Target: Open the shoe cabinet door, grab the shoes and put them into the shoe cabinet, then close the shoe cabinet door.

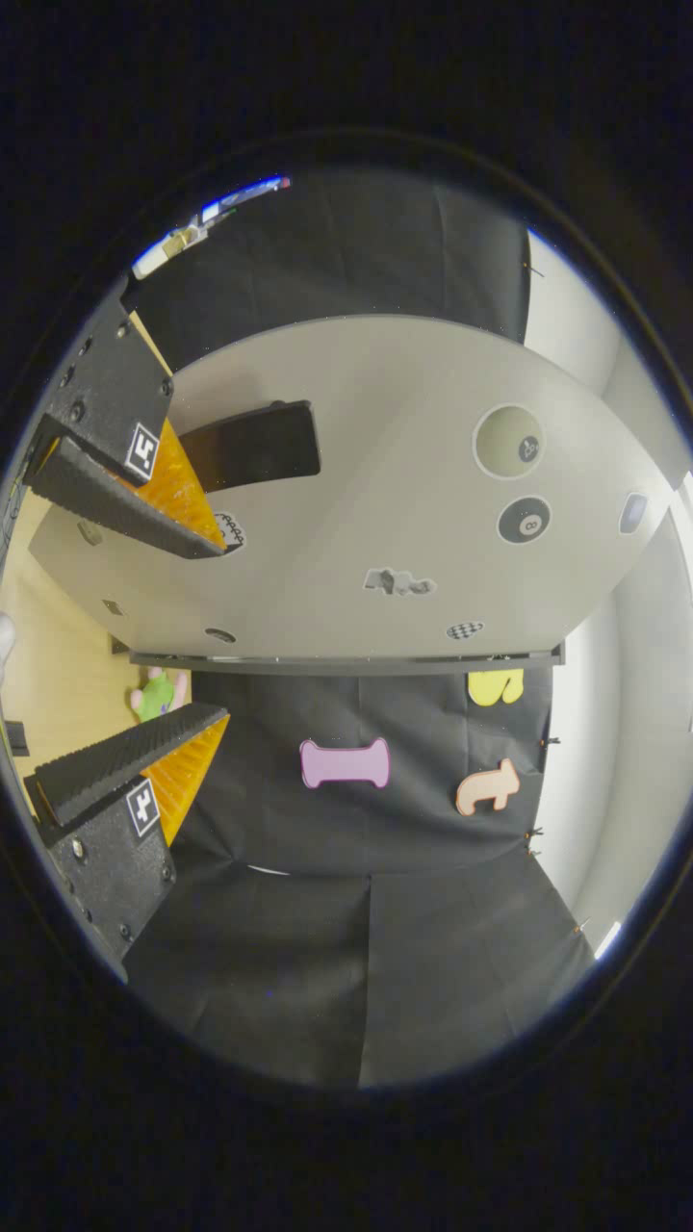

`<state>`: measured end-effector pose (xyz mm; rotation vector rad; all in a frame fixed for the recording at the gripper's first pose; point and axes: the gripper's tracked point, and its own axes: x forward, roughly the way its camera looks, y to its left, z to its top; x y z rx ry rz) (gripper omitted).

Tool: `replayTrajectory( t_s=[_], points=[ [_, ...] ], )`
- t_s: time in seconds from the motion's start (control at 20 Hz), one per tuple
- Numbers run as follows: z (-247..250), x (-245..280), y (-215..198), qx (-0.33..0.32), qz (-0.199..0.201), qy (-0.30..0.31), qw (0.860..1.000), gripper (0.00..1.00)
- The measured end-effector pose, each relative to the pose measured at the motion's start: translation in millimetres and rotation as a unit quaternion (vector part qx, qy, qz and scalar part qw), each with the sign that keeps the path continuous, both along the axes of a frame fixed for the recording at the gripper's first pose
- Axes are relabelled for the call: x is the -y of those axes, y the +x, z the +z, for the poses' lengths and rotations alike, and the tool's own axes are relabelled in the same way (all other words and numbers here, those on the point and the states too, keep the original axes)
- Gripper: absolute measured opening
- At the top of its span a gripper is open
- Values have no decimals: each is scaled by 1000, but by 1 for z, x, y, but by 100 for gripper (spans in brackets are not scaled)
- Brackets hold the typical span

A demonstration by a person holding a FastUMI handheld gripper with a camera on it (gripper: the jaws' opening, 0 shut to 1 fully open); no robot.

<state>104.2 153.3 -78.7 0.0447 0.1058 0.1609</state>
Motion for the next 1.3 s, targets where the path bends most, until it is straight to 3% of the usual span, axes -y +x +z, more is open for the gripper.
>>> replayTrajectory(
  t_s=[0.3, 0.65, 1.0, 1.3],
  points=[
    [2, -54, 18, 0, 11, -3, 1000, 97],
    [-5, -137, 40, -3, 59, -18, 998, 99],
    [-11, -153, 43, -13, 61, -22, 998, 99],
    [-8, -135, 34, -16, 52, -18, 998, 99]
  ],
)
